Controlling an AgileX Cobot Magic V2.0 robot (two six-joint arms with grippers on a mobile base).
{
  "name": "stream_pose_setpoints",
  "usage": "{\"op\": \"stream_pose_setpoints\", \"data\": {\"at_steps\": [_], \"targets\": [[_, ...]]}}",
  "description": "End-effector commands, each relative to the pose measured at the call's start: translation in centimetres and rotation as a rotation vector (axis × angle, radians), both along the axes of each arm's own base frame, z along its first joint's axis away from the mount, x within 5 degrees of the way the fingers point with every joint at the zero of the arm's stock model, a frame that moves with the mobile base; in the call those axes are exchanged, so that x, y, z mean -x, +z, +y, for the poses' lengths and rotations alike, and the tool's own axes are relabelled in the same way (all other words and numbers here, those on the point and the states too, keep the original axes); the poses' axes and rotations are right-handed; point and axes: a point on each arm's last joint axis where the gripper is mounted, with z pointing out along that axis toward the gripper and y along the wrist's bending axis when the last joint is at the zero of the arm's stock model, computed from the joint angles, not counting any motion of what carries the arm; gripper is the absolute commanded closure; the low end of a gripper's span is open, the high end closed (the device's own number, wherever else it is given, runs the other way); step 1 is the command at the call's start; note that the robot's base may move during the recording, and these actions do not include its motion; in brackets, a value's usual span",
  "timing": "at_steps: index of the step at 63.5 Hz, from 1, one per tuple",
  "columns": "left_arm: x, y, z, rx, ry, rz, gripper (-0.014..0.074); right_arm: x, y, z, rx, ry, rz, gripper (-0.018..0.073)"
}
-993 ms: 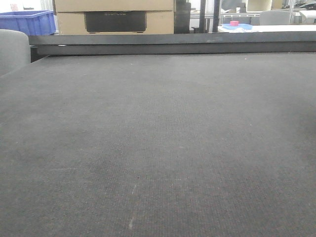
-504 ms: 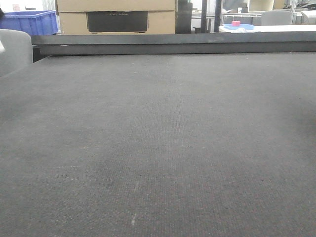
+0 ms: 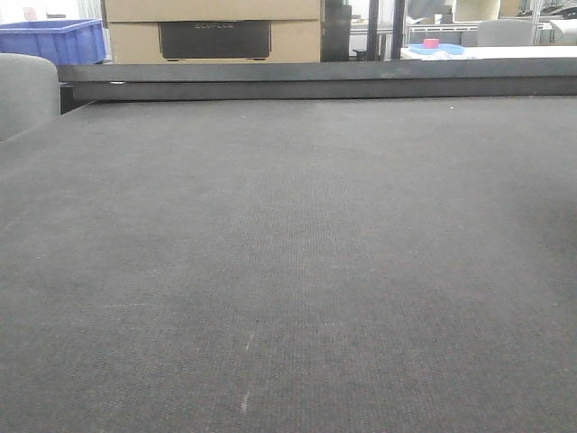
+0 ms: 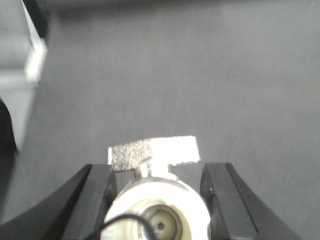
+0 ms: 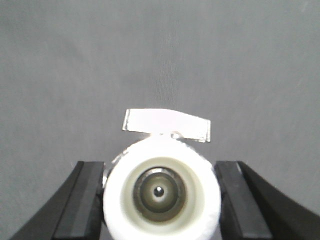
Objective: Place valve from conveyor to right shelf box
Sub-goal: 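Lift both held valves up off the conveyor belt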
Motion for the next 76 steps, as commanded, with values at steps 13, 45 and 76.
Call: {"op": "stream_pose_setpoints", "data": {"at_steps": [13,45,76], "targets": [[3.4,2.7,0.0,0.019,0.001,-0.254,0.0708,3.3,4.3,-0.2,0.000,-0.010,-0.284,0.0713],[3.4,2.7,0.0,0.016,0.003,-0.257,0.0708,3.6,4.6,-0.2,-0.001,-0.012,-0.314,0.0713],[3.4,2.7,0.0,0.016,0.003,-0.257,0.0708,3.6,4.6,-0.2,-0.001,-0.012,-0.314,0.0713]]}}
